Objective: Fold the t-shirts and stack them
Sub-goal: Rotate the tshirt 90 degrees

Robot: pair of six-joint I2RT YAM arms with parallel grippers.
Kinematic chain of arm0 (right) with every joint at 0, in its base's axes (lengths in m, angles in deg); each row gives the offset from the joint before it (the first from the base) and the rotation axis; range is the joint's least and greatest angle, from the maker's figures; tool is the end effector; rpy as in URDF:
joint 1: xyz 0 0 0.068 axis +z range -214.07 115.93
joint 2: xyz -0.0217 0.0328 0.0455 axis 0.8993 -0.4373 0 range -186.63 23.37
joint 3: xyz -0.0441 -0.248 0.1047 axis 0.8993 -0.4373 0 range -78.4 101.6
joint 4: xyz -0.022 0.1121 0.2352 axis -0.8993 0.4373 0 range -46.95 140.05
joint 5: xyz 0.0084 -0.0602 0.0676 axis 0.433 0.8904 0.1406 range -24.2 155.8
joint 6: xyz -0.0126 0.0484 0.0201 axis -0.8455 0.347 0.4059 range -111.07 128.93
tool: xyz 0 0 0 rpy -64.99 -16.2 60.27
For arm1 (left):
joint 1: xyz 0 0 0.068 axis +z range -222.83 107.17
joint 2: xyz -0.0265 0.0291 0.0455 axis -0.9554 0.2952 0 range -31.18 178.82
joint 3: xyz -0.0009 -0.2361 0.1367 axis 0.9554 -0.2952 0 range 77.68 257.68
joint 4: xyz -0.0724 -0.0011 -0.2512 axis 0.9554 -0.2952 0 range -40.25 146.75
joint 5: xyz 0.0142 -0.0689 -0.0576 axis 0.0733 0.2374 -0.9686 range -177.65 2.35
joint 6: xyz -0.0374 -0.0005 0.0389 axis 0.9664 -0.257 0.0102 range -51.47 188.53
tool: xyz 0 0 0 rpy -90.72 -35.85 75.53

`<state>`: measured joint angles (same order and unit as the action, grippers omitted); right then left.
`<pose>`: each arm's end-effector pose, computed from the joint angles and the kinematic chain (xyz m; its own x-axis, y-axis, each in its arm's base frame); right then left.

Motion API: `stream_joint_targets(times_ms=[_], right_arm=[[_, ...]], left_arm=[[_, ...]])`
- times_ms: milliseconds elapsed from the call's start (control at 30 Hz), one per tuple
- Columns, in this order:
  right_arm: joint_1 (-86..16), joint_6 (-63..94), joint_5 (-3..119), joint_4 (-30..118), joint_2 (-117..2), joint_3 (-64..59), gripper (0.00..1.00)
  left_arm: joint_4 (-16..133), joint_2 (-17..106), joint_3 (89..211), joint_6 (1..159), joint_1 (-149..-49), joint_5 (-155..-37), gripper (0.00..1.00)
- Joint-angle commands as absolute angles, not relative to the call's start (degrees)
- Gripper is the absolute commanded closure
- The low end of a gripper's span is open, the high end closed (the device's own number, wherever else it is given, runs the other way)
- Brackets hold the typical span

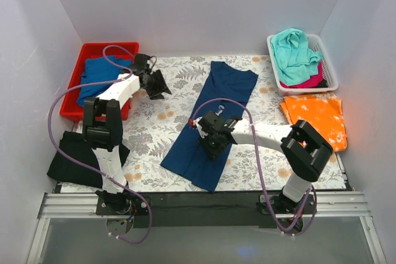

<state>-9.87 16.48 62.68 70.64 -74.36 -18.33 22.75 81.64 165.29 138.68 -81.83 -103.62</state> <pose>0.1926 0.2705 0.1734 -0.6348 -0.6558 -0.4086 -0.7462 0.6576 0.1039 0.4182 -0.0762 0.2137 -0.5603 -0.8269 0.0486 -0.6998 0.4412 -0.5618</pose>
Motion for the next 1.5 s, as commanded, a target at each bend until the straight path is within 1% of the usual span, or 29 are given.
stream_joint_targets(times_ms=[0, 33, 67, 133, 167, 267, 333, 467, 567, 633, 700, 800, 900, 967, 1067, 1133, 1233, 1333, 1467], right_arm=[[-9.49, 19.29, 69.73, 74.25, -66.21, -18.56, 0.63], [-9.49, 20.87, 71.75, 73.73, -60.88, -18.03, 0.63], [-9.49, 21.23, 75.25, 71.89, -58.31, -17.33, 0.62], [-9.49, 22.02, 80.53, 69.95, -51.99, -14.87, 0.58], [-9.84, 21.94, 86.65, 68.38, -50.56, -14.25, 0.57], [-11.93, 21.94, 97.13, 67.66, -48.53, -11.09, 0.45], [-14.31, 21.76, 99.01, 68.09, -50.10, -9.07, 0.45], [-22.21, 23.34, 96.39, 69.85, -53.88, -6.26, 0.45], [-26.61, 26.15, 93.50, 72.13, -55.99, -5.19, 0.46], [-28.46, 27.47, 91.03, 72.92, -56.52, -5.63, 0.46], [-30.58, 28.17, 88.48, 73.02, -56.70, -7.03, 0.46], [-31.81, 29.23, 86.28, 73.46, -56.52, -9.31, 0.46], [-32.25, 30.11, 84.43, 73.63, -56.70, -10.55, 0.47], [-32.43, 30.29, 83.55, 73.98, -57.84, -10.82, 0.47], [-32.60, 30.20, 82.15, 74.95, -59.86, -10.11, 0.48], [-32.60, 30.02, 81.62, 75.39, -60.91, -9.85, 0.48], [-32.69, 30.11, 80.74, 75.66, -61.70, -9.85, 0.49], [-32.69, 30.02, 79.86, 75.92, -62.58, -9.85, 0.49], [-32.78, 29.85, 78.72, 76.18, -63.99, -9.24, 0.50]], left_arm=[[23.79, 83.42, 170.83, 134.98, -89.85, -105.67, 0.58], [23.79, 85.26, 173.46, 134.28, -91.19, -105.67, 0.58], [23.79, 86.32, 174.87, 133.83, -92.59, -105.93, 0.58], [23.79, 89.39, 179.25, 132.61, -95.94, -107.06, 0.57], [23.88, 90.45, 180.50, 132.25, -96.90, -107.60, 0.57], [23.45, 95.10, 186.20, 130.50, -100.25, -109.43, 0.57], [22.83, 97.39, 188.85, 129.70, -102.18, -110.93, 0.56], [22.83, 102.84, 194.30, 128.56, -104.03, -113.83, 0.56], [23.61, 106.54, 197.47, 128.56, -104.21, -117.08, 0.55], [24.85, 108.91, 199.05, 129.34, -104.21, -117.01, 0.55], [24.15, 110.58, 200.55, 129.96, -104.12, -115.08, 0.55], [22.13, 111.56, 200.99, 132.33, -104.21, -106.05, 0.55], [22.91, 109.37, 196.44, 136.98, -102.90, -98.48, 0.55], [23.88, 107.78, 192.14, 142.06, -101.32, -96.62, 0.55], [21.70, 107.69, 190.19, 149.09, -97.19, -93.20, 0.56], [18.27, 107.43, 189.31, 151.66, -94.02, -89.59, 0.57], [17.73, 104.88, 185.45, 154.57, -91.03, -86.27, 0.57], [18.78, 101.99, 181.93, 155.45, -89.62, -84.93, 0.57], [18.44, 100.66, 180.95, 155.54, -89.35, -86.06, 0.57]])
